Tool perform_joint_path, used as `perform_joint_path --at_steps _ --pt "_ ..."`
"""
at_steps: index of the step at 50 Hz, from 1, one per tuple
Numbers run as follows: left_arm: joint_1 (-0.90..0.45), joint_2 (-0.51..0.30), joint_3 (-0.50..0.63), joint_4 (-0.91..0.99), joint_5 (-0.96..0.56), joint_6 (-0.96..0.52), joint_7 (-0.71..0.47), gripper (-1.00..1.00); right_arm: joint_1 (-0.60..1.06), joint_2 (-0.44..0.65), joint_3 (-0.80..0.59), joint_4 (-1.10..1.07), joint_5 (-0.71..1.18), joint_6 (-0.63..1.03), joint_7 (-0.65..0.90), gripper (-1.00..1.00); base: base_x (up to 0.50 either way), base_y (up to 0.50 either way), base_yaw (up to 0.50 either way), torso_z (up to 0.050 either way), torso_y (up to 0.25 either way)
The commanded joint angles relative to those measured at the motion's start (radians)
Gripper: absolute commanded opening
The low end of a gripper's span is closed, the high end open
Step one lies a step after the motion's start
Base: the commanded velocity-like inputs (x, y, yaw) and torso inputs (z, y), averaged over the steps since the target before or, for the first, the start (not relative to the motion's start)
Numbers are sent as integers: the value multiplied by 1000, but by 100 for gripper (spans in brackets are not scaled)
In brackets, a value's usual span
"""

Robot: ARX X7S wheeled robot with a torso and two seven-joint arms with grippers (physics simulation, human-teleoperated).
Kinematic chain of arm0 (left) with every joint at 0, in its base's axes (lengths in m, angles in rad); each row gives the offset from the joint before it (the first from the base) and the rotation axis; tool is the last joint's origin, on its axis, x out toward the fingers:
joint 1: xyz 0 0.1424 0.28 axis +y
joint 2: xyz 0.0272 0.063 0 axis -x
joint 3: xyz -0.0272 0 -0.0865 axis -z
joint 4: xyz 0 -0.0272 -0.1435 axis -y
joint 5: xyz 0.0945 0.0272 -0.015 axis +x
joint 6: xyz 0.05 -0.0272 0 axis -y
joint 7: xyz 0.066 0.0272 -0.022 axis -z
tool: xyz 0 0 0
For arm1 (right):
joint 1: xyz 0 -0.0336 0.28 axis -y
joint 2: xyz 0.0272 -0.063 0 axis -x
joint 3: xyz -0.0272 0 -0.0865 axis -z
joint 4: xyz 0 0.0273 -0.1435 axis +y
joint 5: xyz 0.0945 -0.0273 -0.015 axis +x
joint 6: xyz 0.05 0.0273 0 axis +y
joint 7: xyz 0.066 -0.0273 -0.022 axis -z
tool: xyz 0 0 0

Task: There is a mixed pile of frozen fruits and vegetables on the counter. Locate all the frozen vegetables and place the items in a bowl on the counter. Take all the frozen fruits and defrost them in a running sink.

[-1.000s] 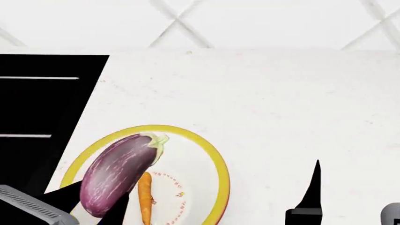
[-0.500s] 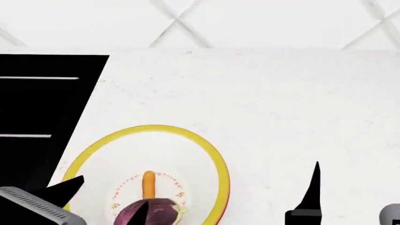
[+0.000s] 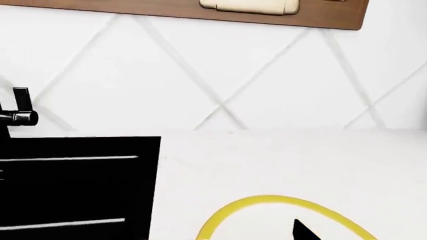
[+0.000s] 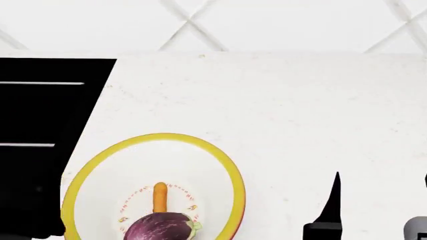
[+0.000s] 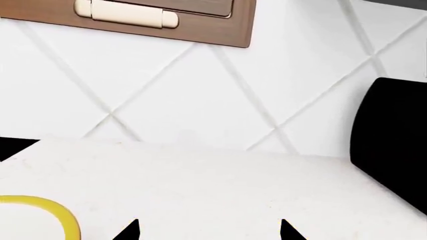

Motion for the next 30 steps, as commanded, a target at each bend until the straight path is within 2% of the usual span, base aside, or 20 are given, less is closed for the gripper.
perform_joint_path --at_steps 1,4,9,15,22,30 --pt "146 -64 -155 3 263 38 235 100 -14 -11 47 -3 -13 -24 -13 100 0 0 0 0 0" --pt "210 -62 -174 8 348 81 297 100 -5 -2 39 -14 -8 -15 -2 100 0 0 0 0 0" --pt "206 -69 -190 3 337 88 290 100 -34 20 87 -25 10 -30 9 100 0 0 0 0 0" --pt "175 -95 -220 -3 264 76 243 100 -5 23 53 -21 -24 -14 12 100 0 0 0 0 0" --pt "155 -137 -262 22 133 74 167 100 -14 36 94 -39 18 -43 22 100 0 487 0 0 0" --pt "150 -149 -266 20 72 84 140 100 -19 42 89 -40 13 -46 25 100 0 500 0 0 0"
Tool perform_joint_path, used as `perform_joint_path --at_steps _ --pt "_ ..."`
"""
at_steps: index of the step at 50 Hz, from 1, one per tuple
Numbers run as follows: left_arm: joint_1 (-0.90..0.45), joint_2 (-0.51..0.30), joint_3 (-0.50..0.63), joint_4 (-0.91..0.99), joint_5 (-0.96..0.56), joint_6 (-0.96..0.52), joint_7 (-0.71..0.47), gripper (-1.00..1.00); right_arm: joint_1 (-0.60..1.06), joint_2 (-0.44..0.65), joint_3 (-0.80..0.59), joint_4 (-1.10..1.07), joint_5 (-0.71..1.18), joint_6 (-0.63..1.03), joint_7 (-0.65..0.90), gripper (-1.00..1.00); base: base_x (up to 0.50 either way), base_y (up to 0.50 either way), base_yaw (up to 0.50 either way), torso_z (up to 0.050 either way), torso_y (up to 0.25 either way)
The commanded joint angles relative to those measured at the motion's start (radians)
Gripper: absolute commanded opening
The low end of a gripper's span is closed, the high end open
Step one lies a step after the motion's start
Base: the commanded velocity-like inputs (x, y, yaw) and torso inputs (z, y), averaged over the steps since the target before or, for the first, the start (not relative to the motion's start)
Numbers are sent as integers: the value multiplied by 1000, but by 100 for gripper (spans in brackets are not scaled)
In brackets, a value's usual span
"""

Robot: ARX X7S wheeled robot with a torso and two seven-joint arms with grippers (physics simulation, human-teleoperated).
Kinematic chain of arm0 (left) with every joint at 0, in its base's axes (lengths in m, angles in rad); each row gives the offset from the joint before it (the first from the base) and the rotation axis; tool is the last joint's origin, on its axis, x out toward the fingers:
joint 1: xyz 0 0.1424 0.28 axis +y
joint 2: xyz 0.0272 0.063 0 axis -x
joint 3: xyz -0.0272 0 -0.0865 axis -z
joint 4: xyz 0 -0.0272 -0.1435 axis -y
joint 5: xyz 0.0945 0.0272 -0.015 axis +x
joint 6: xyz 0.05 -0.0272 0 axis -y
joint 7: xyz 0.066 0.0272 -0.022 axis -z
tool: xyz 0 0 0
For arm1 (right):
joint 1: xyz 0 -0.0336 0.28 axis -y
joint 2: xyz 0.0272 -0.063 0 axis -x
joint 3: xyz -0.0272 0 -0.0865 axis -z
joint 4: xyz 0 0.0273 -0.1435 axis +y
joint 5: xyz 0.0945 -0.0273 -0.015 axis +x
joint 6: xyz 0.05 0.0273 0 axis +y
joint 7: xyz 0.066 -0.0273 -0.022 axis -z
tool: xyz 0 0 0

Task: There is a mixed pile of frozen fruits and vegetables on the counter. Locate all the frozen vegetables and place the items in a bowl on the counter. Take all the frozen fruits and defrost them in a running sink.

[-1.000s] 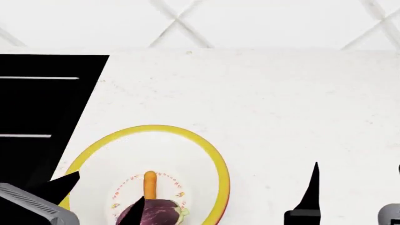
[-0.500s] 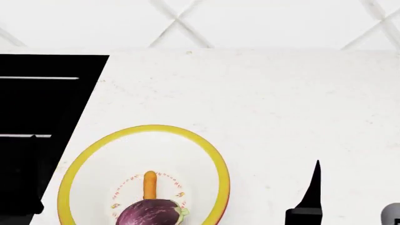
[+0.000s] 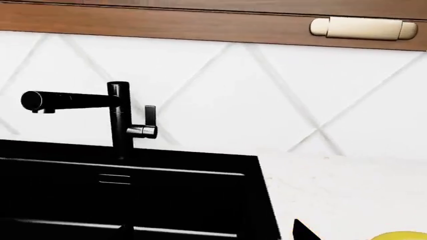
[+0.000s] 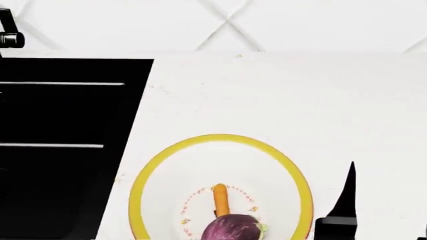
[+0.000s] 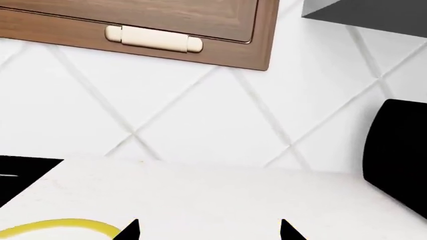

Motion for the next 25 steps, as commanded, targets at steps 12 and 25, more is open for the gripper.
perform_joint_path --at_steps 12,25 --pt "4 -19 -54 1 -63 10 3 100 11 -2 5 -9 0 -28 -13 100 0 500 0 0 0" --pt "17 -26 -64 3 -81 23 10 100 5 1 -12 -1 -18 -29 -12 100 0 500 0 0 0"
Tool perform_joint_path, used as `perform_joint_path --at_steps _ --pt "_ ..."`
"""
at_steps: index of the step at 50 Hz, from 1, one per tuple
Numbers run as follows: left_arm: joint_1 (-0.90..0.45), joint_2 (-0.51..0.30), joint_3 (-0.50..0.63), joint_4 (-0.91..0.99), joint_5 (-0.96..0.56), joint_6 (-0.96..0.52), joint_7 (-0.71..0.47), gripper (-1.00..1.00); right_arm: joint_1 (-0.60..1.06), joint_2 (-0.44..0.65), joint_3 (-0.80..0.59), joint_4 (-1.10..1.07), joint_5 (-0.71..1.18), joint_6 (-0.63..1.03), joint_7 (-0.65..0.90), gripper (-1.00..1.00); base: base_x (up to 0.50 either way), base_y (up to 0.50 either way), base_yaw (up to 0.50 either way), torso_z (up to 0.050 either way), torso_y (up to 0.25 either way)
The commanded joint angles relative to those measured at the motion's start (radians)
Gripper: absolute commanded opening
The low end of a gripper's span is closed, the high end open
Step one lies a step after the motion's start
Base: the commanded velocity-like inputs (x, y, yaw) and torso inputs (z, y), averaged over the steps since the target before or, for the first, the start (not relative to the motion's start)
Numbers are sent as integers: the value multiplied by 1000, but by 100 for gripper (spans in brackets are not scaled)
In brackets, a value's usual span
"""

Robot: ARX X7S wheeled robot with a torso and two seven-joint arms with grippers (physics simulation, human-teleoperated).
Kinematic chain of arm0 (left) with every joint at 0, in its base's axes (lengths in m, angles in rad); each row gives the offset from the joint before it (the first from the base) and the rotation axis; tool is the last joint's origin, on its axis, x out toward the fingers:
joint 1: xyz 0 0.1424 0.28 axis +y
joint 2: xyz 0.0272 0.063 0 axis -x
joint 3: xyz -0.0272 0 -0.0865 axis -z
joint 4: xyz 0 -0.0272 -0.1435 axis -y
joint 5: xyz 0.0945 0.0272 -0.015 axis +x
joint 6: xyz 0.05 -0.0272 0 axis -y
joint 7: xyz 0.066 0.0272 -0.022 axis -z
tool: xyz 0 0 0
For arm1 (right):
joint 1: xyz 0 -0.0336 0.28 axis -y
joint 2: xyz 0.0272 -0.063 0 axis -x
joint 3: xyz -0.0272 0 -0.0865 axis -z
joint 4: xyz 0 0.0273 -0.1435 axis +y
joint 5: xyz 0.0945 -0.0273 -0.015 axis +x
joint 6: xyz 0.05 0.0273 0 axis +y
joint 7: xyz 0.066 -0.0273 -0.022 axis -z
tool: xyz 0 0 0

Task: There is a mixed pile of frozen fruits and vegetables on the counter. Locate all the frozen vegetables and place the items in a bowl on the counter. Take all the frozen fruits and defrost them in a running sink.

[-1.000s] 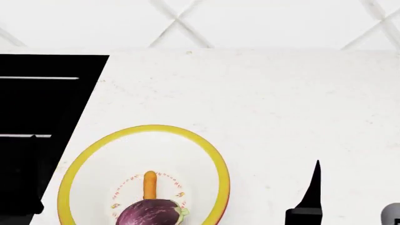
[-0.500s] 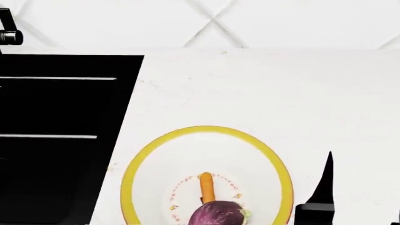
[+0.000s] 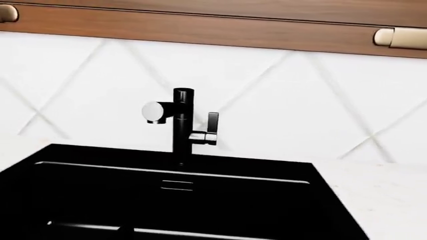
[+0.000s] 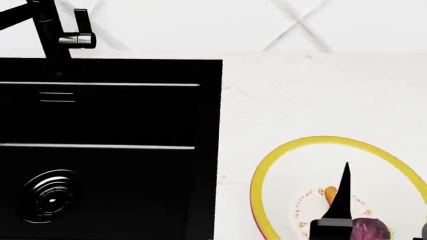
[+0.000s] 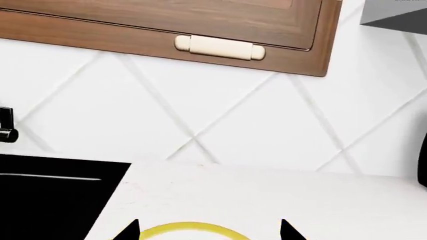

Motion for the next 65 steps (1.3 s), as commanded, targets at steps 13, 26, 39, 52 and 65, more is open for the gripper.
perform_joint_path --at_steps 13,26,39,52,65 --pt "26 10 -36 10 16 9 54 100 -1 -6 0 2 -29 -16 -12 100 -1 500 0 0 0" --pt "35 11 -32 12 36 16 65 100 0 4 -10 4 -32 -19 -6 100 -1 500 0 0 0" --pt "9 -10 -18 7 -12 21 23 100 0 5 -20 1 -29 -29 -3 100 -1 500 0 0 0" --pt "2 -13 -7 7 -10 26 18 100 -6 -6 -16 12 -18 -59 -17 100 -1 500 0 0 0" --pt "31 -15 -24 24 -1 35 38 100 -4 0 -31 7 -21 -57 -9 100 -119 486 0 0 0"
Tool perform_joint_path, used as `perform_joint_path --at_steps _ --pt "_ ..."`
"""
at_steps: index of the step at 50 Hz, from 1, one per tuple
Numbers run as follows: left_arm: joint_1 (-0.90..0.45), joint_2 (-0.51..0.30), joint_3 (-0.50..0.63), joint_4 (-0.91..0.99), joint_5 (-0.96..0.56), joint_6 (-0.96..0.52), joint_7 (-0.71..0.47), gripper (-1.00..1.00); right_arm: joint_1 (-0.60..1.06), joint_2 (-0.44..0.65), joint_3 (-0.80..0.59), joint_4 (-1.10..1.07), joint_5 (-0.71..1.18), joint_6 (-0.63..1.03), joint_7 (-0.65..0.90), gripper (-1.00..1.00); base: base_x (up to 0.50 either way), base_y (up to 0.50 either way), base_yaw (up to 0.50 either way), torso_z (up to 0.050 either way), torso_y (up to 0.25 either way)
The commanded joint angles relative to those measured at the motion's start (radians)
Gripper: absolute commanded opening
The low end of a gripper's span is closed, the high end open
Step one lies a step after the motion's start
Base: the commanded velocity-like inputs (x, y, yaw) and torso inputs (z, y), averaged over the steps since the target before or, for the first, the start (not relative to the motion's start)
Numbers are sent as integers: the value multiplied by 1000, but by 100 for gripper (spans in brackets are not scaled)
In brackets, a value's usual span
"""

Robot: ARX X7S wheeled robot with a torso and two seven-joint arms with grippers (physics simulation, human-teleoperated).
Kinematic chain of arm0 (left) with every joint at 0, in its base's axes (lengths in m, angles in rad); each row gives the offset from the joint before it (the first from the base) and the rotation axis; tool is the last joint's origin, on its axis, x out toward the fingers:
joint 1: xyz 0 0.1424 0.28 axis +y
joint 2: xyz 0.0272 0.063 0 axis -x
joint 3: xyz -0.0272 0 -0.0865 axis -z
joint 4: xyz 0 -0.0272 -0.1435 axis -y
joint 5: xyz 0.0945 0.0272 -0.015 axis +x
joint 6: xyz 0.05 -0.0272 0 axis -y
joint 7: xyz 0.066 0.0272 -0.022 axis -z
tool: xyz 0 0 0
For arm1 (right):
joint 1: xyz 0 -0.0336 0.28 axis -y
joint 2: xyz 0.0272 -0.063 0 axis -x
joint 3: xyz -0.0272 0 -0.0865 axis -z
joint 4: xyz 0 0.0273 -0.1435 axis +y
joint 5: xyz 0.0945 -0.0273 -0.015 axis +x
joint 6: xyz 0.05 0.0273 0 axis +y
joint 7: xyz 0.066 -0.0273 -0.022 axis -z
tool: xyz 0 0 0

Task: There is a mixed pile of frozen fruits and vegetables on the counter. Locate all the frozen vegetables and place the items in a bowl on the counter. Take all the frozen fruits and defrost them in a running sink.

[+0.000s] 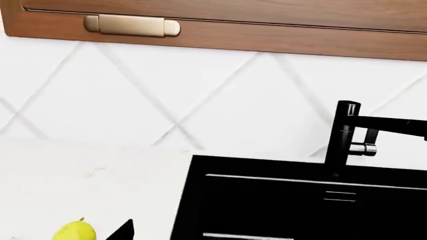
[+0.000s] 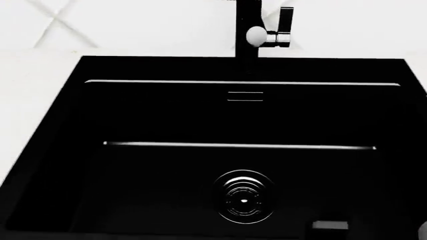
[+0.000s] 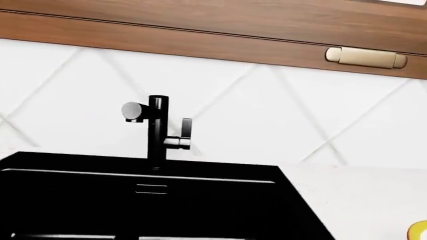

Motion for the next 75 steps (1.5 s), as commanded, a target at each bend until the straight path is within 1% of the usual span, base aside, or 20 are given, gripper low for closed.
perform_joint_path --at_steps 1,2,12,16,31,33,49,64,75 --pt "13 16 -26 11 16 -1 42 100 1 -17 8 2 -29 -10 -20 100 -500 179 0 0 0" --pt "-9 9 -12 3 -4 -2 19 100 1 -16 8 3 -28 -10 -18 100 -500 171 0 0 0" --pt "-10 -3 -15 5 -20 6 9 100 7 -14 -4 1 -28 -11 -16 100 -488 171 0 0 0" --pt "-9 0 -9 6 -13 7 13 100 18 -6 -23 -3 -39 5 -11 100 -70 172 0 0 0" --pt "-13 -11 -3 14 -34 17 0 100 11 7 -22 -7 -46 -6 -8 100 87 444 0 1 0" --pt "-4 -20 -18 17 -45 21 1 100 11 10 -24 -7 -47 -5 -5 100 100 500 0 0 0" --pt "-4 -22 -9 17 -31 25 2 100 -6 14 -14 0 -46 -30 -9 100 91 500 0 0 0" --pt "-7 -29 -3 20 -38 33 -3 100 5 8 -41 9 -56 -29 -13 100 65 500 0 0 0" --pt "-9 -36 0 21 -46 39 -9 100 2 17 -40 13 -56 -33 -10 100 239 501 0 0 0"
